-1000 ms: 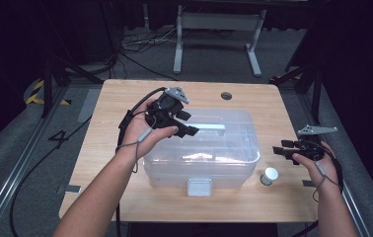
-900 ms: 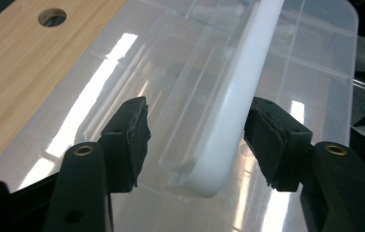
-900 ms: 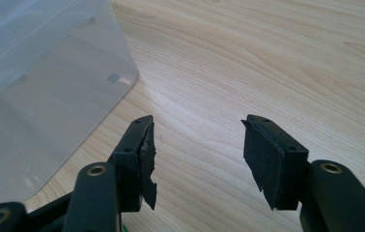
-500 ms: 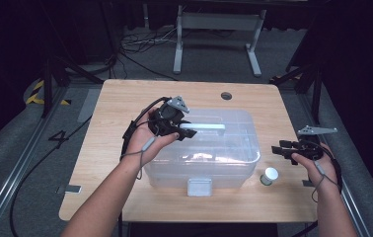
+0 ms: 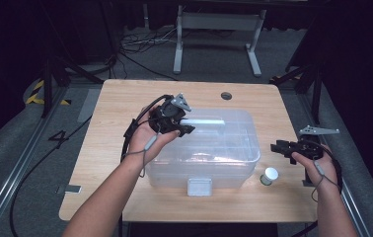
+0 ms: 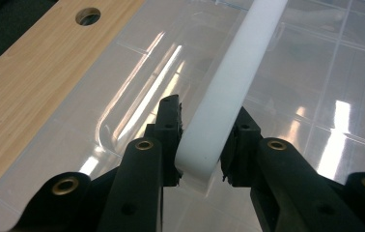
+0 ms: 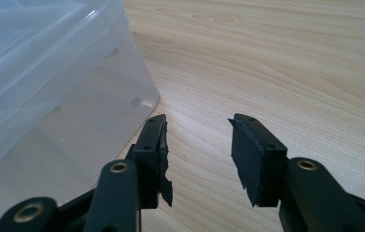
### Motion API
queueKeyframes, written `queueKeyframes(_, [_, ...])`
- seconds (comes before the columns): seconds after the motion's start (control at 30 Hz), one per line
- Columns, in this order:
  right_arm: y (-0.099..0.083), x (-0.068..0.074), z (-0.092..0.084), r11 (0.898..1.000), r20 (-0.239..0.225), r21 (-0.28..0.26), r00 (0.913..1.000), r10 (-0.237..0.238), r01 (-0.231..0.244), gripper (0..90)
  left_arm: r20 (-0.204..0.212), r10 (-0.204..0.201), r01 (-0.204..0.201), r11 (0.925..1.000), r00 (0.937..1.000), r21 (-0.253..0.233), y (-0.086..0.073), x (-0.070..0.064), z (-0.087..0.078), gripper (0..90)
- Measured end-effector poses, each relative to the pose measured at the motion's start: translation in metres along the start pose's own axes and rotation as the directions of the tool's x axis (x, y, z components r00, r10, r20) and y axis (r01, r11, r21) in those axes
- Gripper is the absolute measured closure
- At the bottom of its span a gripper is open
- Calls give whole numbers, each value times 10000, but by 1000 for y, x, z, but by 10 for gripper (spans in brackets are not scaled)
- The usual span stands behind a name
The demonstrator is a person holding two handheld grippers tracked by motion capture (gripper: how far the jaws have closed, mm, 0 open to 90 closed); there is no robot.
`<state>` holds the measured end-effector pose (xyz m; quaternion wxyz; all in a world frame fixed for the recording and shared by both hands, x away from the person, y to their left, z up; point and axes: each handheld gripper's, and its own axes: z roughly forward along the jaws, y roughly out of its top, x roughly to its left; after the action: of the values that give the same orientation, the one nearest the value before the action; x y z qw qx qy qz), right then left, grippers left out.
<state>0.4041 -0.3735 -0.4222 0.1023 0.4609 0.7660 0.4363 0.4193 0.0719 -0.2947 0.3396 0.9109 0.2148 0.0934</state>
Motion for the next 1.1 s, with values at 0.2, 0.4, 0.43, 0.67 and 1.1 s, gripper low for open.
queueKeyframes(0.2, [2, 5, -5, 9999, -279, 145, 9996, 30, -26, 669, 103, -427, 426, 9991, 9990, 87, 6, 6, -3, 724])
queueKeyframes(0.4, [3, 11, -11, 9996, -324, 90, 9991, -268, 271, 780, -100, -494, 497, 9983, 9987, 295, 16, 12, -5, 723])
queueKeyframes(0.43, [4, 12, -11, 9994, -305, 109, 9990, -312, 315, 788, -95, -495, 498, 9982, 9987, 338, 17, 13, -5, 723])
queueKeyframes(0.67, [5, 16, -13, 9983, -305, 40, 9978, -585, 587, 788, 110, -686, 678, 9959, 9976, 598, 26, 24, -5, 724])
queueKeyframes(1.1, [8, 22, -17, 9941, -675, -61, 9918, -1082, 1080, 819, 430, -1118, 1083, 9911, 9928, 773, 38, 44, -5, 721])
